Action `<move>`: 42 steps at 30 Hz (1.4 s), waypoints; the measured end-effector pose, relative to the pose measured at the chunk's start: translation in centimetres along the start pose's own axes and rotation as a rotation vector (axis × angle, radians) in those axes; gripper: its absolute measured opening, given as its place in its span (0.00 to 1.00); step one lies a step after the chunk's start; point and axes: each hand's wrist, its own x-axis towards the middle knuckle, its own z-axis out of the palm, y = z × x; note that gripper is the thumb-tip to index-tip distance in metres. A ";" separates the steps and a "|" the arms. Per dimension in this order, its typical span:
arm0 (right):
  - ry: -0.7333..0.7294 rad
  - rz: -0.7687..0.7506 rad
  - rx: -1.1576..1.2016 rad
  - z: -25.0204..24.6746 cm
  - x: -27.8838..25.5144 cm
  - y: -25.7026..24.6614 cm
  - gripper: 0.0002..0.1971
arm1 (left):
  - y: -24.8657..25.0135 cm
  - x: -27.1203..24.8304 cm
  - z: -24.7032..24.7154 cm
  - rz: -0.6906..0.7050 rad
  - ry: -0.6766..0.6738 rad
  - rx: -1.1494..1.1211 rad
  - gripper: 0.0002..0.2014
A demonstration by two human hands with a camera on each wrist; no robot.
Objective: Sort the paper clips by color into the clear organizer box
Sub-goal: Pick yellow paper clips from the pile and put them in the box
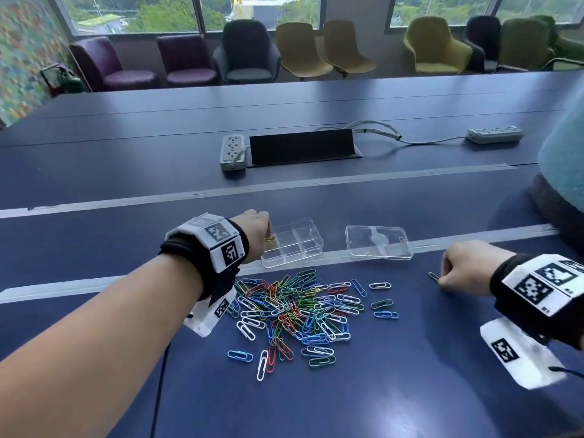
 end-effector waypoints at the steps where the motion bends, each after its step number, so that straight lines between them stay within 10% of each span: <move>1: -0.007 0.004 0.010 0.0 0.1 0.0 0.14 | 0.0 0.2 0.0 0.010 -0.001 0.011 0.15; 11: -0.018 -0.159 0.050 -1.8 -1.1 -2.9 0.12 | 0.1 1.7 -0.6 0.056 0.084 -0.045 0.21; 20: 0.162 -0.561 0.137 -6.8 0.0 -15.7 0.06 | -1.2 0.5 -0.1 0.096 0.178 -0.231 0.23; 42: 0.119 -0.536 0.022 -7.6 3.2 -22.0 0.15 | -2.8 1.5 -0.2 -0.002 0.161 -0.171 0.09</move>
